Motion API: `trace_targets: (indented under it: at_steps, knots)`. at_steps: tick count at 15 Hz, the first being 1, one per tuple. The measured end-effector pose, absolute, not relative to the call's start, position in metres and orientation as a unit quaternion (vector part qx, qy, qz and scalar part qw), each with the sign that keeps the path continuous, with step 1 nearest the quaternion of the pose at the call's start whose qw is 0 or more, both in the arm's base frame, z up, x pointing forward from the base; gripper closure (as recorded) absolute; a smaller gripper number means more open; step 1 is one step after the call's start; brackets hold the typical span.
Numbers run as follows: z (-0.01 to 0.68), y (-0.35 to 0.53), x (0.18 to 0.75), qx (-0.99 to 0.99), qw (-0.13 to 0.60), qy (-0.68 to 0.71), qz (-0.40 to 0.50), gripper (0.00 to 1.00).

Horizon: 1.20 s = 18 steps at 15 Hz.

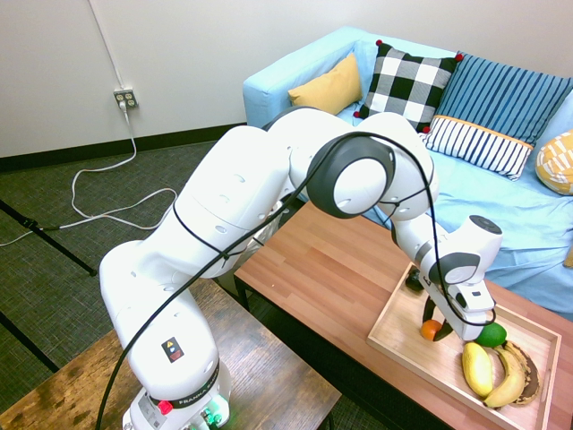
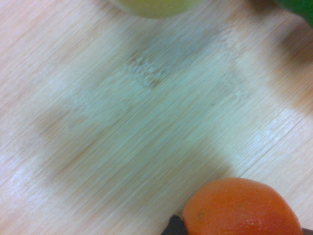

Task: Put the tangerine in the tray

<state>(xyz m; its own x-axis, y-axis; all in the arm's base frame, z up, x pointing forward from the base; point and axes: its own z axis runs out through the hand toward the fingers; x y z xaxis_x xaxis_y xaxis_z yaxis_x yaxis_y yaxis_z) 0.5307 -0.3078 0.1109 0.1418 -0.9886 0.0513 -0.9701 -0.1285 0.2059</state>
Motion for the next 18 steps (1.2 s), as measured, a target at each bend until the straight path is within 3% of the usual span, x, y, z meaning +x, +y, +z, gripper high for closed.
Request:
trace_targets:
  at_steps: [2,3,12,18]
  knots:
    - [0.104,-0.304,0.531,0.75,0.09,-0.653,-0.053,1.0]
    - [0.102,-0.303,0.531,0.751,0.09,-0.652,-0.054,0.0]
    - [0.104,-0.305,0.532,0.754,0.077,-0.65,-0.054,0.0]
    - [0.163,-0.321,0.54,0.752,0.065,-0.655,-0.036,0.0]
